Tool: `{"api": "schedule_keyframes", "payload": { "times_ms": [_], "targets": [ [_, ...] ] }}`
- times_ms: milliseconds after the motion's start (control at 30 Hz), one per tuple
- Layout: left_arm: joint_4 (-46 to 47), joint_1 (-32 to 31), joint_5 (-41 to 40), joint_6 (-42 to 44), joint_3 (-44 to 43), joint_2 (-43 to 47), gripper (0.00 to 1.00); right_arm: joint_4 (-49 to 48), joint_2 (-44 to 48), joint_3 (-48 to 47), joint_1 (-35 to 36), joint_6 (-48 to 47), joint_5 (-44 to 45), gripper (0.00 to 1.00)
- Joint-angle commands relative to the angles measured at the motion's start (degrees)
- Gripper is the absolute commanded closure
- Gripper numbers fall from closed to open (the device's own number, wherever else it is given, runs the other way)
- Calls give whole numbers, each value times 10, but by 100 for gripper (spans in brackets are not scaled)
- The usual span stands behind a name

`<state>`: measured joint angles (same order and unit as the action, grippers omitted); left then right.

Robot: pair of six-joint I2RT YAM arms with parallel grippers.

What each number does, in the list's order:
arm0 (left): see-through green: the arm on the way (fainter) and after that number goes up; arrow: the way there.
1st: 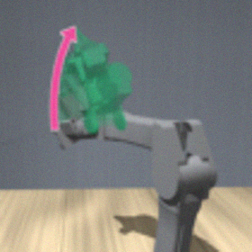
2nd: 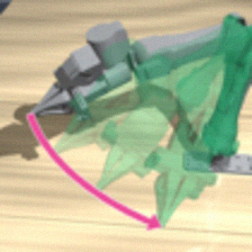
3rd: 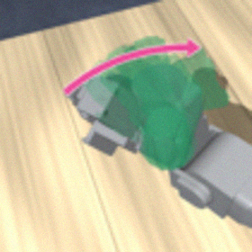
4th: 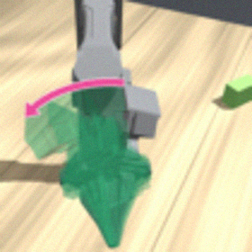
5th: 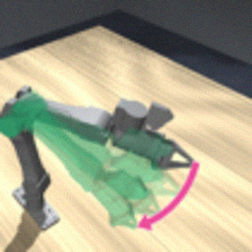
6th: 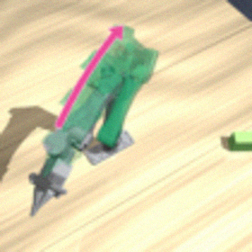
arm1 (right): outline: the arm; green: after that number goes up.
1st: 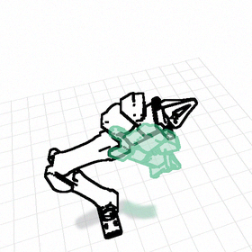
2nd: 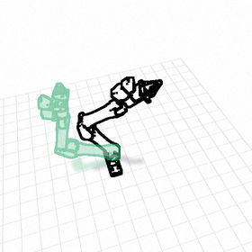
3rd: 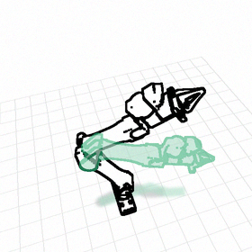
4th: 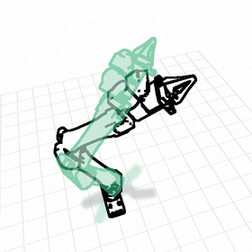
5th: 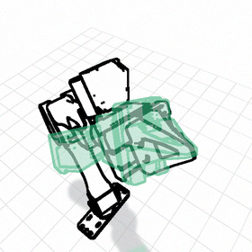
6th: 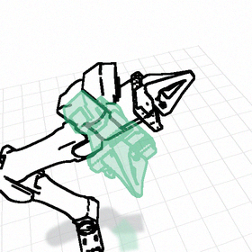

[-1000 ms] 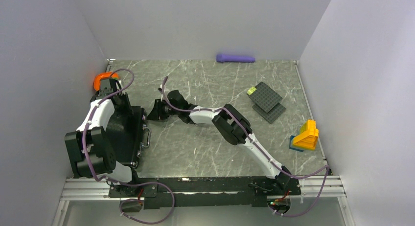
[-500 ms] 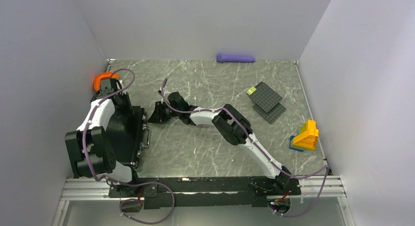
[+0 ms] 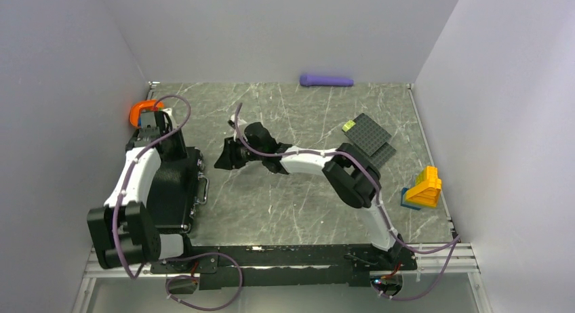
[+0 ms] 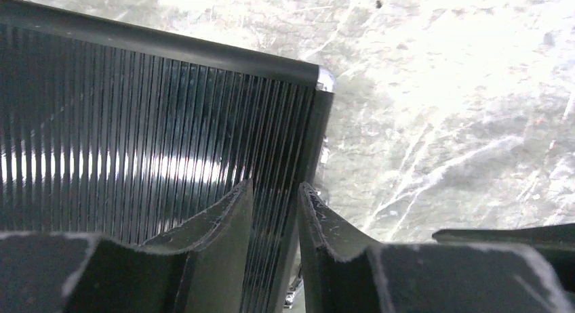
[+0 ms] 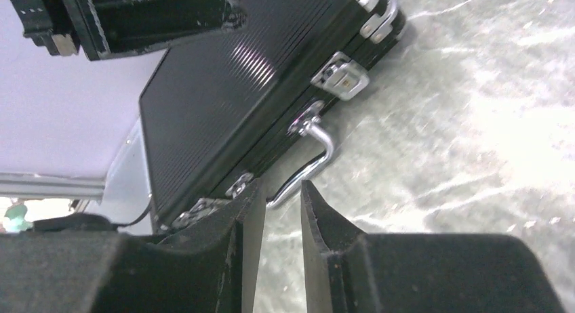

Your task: Pack up texas hold em set

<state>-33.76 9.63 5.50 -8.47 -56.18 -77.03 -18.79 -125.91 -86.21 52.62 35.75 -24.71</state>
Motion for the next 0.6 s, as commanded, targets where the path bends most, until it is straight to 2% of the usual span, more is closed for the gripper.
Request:
{"api": "schedule_keyframes", "payload": {
  "times_ms": [0,200,367,567],
  "targets": [
    [17,-21,-39,-17,33,95,63,-51,74,70,24,12,-1,70],
    [3,-20,-41,-52,95,177,61,-88,106,108,66,61,-24,70],
    [-23,8,-54,-44,118,207,60,-89,88,85,102,66,-31,70],
    [-11,53,-53,-43,121,230,61,-83,54,37,131,57,-44,70]
  ]
}}
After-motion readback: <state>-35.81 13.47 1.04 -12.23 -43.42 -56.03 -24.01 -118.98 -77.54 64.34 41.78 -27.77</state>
